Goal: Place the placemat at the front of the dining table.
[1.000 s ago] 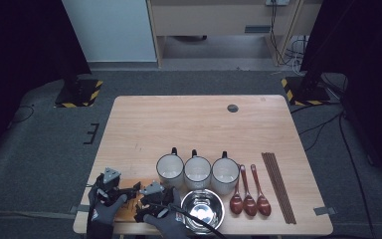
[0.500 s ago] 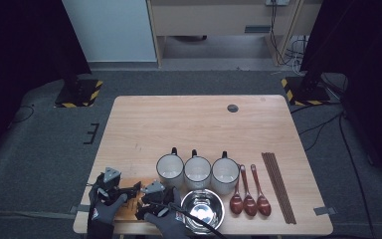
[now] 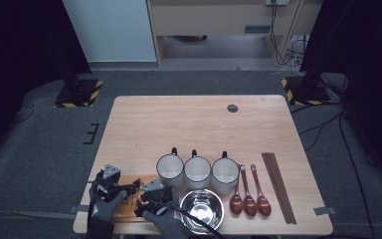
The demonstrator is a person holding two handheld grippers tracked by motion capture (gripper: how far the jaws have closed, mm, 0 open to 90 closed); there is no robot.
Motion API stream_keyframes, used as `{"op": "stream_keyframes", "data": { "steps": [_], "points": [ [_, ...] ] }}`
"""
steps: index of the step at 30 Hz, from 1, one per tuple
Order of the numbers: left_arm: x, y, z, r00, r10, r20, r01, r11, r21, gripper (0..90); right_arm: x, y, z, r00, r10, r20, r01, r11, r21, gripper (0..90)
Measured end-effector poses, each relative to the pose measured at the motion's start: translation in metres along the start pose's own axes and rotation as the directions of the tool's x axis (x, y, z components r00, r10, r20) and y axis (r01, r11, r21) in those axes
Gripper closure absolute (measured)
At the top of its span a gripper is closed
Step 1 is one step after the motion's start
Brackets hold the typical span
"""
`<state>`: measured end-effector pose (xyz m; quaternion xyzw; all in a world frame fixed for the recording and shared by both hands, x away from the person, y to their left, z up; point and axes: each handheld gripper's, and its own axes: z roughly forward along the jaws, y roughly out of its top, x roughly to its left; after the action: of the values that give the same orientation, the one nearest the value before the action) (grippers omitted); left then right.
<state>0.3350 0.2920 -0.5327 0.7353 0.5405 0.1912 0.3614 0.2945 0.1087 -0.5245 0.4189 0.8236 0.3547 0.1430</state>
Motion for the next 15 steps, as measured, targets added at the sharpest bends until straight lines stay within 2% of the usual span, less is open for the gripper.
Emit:
{"op": "stream_keyframes", "data": {
  "steps": [3,10,15],
  "points": [
    [0.001,0.0002,0.001,1.0,-0.007,0.005,0.007,1.0,-0.002,10.8,-0.0006,0.0001,0.0016,0.9999,0.004,0.014,-0.004,1.0,0.006,12.3],
    [0.0009,-0.0008,0.0012,0.9999,-0.012,0.001,0.012,0.9999,-0.008,11.1,-0.0008,0.0002,0.0029,0.9996,0.025,0.014,-0.025,1.0,0.006,12.1],
    [0.0007,-0.0013,0.0012,0.9998,-0.018,0.001,0.018,0.9998,-0.012,11.0,-0.0006,-0.0002,0.0026,0.9999,0.01,0.009,-0.011,1.0,0.014,9.5]
  ]
}}
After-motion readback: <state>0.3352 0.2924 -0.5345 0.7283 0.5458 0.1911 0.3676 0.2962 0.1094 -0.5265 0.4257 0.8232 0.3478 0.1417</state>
